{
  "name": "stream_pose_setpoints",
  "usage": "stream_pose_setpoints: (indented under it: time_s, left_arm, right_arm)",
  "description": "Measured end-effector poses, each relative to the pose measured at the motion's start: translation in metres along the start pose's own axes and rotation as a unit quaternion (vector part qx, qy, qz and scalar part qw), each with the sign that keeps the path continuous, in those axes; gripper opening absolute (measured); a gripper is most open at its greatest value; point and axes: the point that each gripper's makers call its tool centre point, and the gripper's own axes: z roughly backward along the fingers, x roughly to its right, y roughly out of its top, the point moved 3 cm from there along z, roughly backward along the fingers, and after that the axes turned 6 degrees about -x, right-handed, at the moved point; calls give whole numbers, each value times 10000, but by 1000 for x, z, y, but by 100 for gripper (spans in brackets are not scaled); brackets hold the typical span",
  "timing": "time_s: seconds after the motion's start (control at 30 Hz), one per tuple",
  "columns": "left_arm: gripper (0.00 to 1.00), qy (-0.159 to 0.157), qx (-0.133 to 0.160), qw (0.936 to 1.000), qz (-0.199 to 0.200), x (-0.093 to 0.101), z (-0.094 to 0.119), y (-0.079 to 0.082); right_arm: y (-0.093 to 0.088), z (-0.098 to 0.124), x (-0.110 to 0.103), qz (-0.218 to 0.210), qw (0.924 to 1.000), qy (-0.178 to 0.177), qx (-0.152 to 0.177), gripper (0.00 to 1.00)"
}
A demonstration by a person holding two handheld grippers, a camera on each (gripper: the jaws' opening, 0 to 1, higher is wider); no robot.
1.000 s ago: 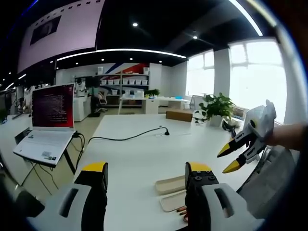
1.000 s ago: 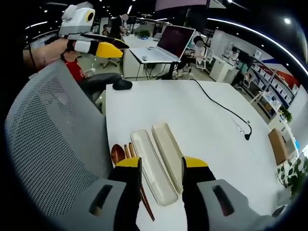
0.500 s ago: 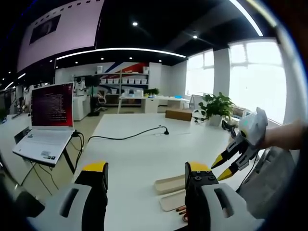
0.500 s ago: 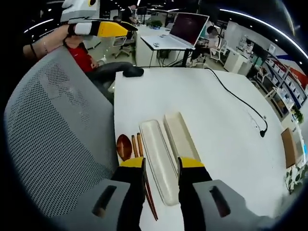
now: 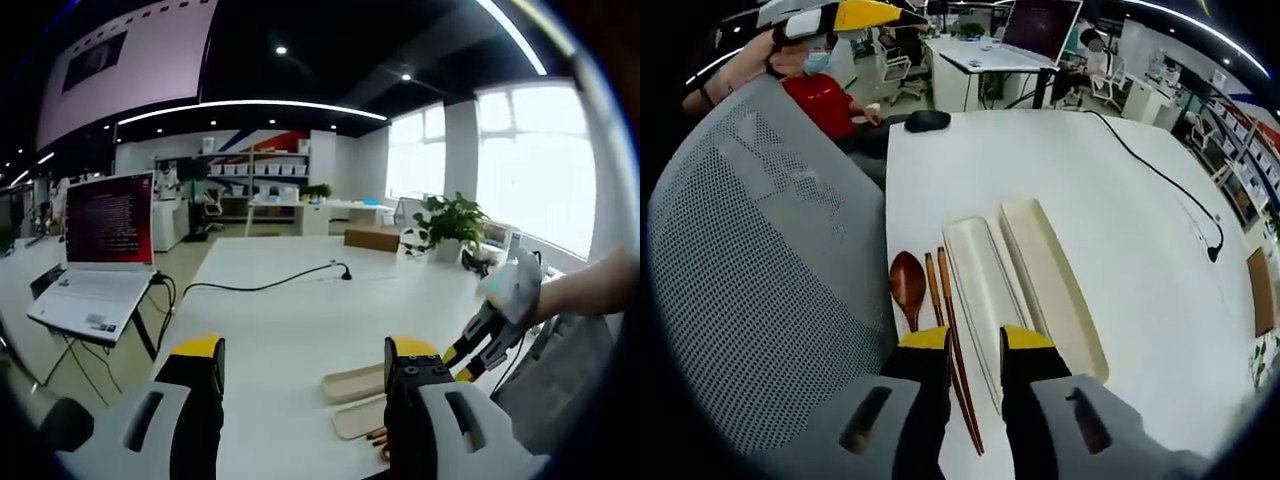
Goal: Arrange the utensils inside the cutlery case until each visible utensil rests in its matching compartment.
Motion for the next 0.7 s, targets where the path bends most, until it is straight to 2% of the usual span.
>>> stream_pose_setpoints:
  time_s: [0.7]
  left_arm:
    - [66, -37, -60, 10000, -37, 1, 0, -2]
  right_arm:
    - [-8, -26, -8, 268, 9981, 288, -474, 11]
